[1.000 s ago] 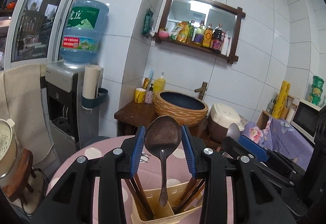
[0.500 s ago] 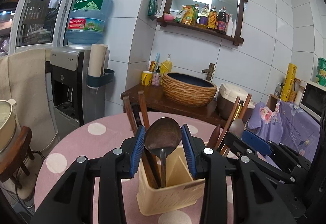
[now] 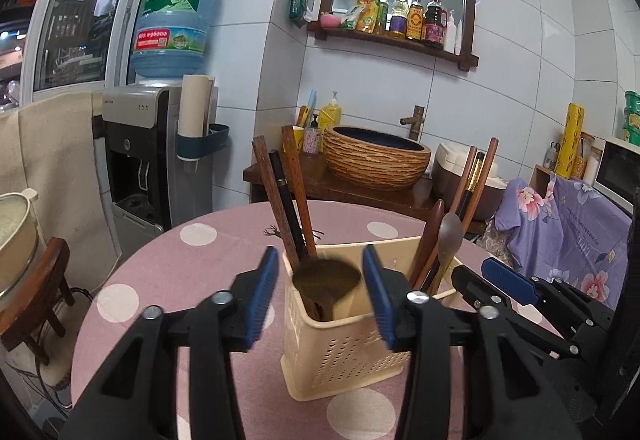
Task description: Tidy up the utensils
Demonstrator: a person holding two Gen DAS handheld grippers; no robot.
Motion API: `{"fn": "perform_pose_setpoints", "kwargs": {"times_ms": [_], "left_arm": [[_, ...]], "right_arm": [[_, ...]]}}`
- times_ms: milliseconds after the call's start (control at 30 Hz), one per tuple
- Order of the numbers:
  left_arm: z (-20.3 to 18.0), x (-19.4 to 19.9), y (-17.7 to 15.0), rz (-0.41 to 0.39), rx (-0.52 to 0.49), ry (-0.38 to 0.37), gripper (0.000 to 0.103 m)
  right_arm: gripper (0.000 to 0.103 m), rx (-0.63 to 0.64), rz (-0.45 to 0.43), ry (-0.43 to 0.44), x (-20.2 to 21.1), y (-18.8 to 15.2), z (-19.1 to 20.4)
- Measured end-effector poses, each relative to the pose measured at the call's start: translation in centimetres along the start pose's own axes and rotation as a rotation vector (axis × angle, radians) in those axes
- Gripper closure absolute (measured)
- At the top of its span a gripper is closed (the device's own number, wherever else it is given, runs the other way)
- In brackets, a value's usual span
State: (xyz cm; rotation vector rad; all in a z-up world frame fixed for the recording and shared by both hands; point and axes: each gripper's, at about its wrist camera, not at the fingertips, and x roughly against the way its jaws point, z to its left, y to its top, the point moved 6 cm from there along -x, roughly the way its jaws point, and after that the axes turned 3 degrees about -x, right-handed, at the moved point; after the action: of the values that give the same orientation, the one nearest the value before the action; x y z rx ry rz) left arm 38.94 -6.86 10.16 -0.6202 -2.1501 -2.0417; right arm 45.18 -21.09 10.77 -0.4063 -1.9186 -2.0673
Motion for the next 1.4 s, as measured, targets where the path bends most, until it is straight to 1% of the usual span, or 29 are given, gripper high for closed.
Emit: {"fn": "perform_pose_setpoints", "kwargs": {"times_ms": [33, 67, 100, 133, 167, 200, 233, 267, 300, 333, 500, 567, 633, 700, 800, 900, 967, 1067, 1200, 1267, 1400], "left_arm": [[0.1, 0.4, 0.0, -0.008, 0.004, 0.000, 0.042], [0.2, 1.0, 0.0, -0.021, 0.010, -0.002, 0.039], [0.3, 1.6, 0.0, -0.033, 0.011, -0.001, 0.034], [0.3, 2.2, 0.0, -0.046, 0.008, 0.004, 0.029], [0.4, 3.0, 0.0, -0.059, -0.001, 0.013, 0.026], [0.4, 3.7, -0.1, -0.071, -0.011, 0.019, 0.021], [0.3, 4.3, -0.2, -0.078, -0.018, 0.021, 0.016], [0.4, 5.0, -0.4, -0.084, -0.023, 0.021, 0.013], [0.4, 5.6, -0.6, -0.085, -0.027, 0.017, 0.008], [0.4, 6.4, -1.0, -0.084, -0.031, 0.010, 0.006], [0.7, 10.1, -3.5, -0.081, -0.033, 0.005, 0.006], [0.7, 11.7, -4.8, -0.074, -0.024, 0.006, 0.006], [0.7, 13.5, -6.3, -0.077, -0.011, 0.006, 0.006], [0.5, 15.3, -7.9, -0.085, -0.001, 0.016, 0.006], [0.2, 17.8, -10.5, -0.095, 0.010, 0.034, 0.005], [0.0, 20.0, -13.4, -0.086, 0.067, 0.031, 0.005], [-0.2, 21.2, -15.1, -0.081, 0.089, 0.032, 0.005], [-0.3, 22.7, -17.2, -0.072, 0.086, 0.061, 0.005], [0.0, 24.3, -20.2, -0.030, 0.060, 0.087, 0.005], [0.5, 25.1, -21.3, -0.016, 0.076, 0.093, 0.005], [2.0, 27.2, -21.4, -0.080, 0.133, 0.145, 0.005]], "right_arm": [[0.068, -0.004, -0.001, 0.004, 0.3, -0.1, -0.1], [0.065, -0.006, -0.005, 0.007, 0.7, -0.1, -0.2], [0.059, -0.006, -0.013, 0.008, 1.3, -0.1, -0.3], [0.056, -0.007, -0.020, 0.004, 1.8, -0.2, -0.4], [0.055, -0.008, -0.022, -0.002, 2.4, -0.4, -0.6], [0.055, -0.007, -0.019, -0.009, 2.9, -0.5, -0.7], [0.054, -0.007, -0.015, -0.018, 3.5, -0.7, -0.9], [0.051, -0.008, -0.013, -0.025, 4.3, -1.0, -1.0], [0.042, -0.012, -0.016, -0.030, 5.1, -1.2, -1.1], [0.034, -0.016, -0.021, -0.033, 5.9, -1.4, -1.2], [0.017, -0.023, -0.064, -0.048, 11.0, -3.8, -1.3], [0.016, -0.027, -0.078, -0.045, 13.2, -5.4, -1.0], [0.011, -0.028, -0.085, -0.044, 15.0, -7.0, -0.7], [0.009, -0.048, -0.100, -0.045, 16.9, -8.9, -0.4], [0.007, -0.055, -0.105, -0.049, 19.3, -11.9, 0.2], [0.006, -0.065, -0.110, -0.065, 21.8, -15.3, 0.5], [0.006, -0.074, -0.098, -0.076, 22.9, -17.2, 0.5], [0.006, -0.095, -0.070, -0.093, 24.8, -20.2, 0.1], [0.006, -0.068, -0.060, -0.139, 27.1, -23.1, -0.2], [0.006, -0.055, -0.059, -0.158, 28.2, -24.3, -0.2], [0.006, -0.138, -0.063, -0.158, 30.0, -25.7, -0.6]]}}
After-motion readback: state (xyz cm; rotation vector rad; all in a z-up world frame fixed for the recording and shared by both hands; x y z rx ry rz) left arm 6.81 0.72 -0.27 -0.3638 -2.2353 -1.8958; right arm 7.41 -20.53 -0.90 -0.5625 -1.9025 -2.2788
